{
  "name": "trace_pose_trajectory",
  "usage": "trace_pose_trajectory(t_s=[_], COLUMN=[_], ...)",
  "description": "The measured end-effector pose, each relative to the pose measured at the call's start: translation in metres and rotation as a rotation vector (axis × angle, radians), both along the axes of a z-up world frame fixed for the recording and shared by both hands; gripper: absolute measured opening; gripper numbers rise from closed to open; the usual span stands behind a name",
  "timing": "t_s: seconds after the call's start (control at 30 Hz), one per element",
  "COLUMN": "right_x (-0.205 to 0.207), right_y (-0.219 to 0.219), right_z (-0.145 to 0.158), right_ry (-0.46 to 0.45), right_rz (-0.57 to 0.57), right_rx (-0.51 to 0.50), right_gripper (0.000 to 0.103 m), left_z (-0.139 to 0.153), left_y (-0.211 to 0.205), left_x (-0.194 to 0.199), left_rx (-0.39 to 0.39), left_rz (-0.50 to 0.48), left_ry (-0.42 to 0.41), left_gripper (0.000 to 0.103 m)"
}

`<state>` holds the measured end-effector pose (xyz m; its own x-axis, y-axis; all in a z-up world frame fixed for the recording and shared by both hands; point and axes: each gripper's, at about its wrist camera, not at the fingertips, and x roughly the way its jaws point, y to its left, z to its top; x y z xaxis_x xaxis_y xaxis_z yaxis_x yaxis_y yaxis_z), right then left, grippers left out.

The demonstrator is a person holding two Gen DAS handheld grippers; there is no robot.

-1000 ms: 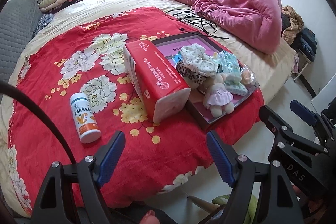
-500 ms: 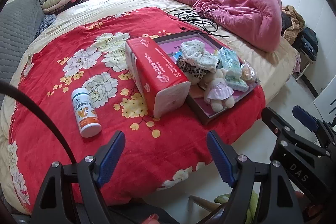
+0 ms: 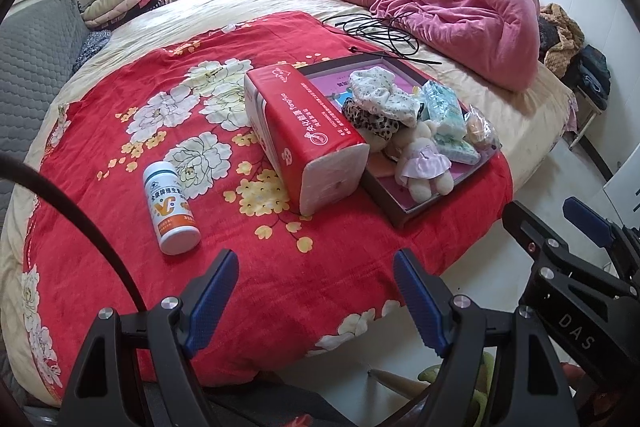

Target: Organize soft objects

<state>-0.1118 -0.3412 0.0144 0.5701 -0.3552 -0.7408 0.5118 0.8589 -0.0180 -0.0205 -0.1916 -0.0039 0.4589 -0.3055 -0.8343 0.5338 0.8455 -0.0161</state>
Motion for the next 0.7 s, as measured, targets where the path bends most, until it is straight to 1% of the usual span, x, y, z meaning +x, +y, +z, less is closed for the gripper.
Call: trace_pose_trajectory(t_s=[0.33,0.7], right_x=[-0.0064,-0.0076], right_y=[0.0006,0.0027], right_z=[-0.0033,-0.0044], right_ry=[0.013,0.015], right_rz=[-0.011,-0.005], right_rx=[0.018,0.013], right_gripper=[0.081,0.081], left_z=[-0.0001,-0.0070], left_y=[0.0025,0.0031], left_x=[0.0000,0.0010], left_rx=[0.008,0.018], left_rz=[0.005,0.007], left_ry=[0.004,0.023], left_gripper=[0.079,0.079])
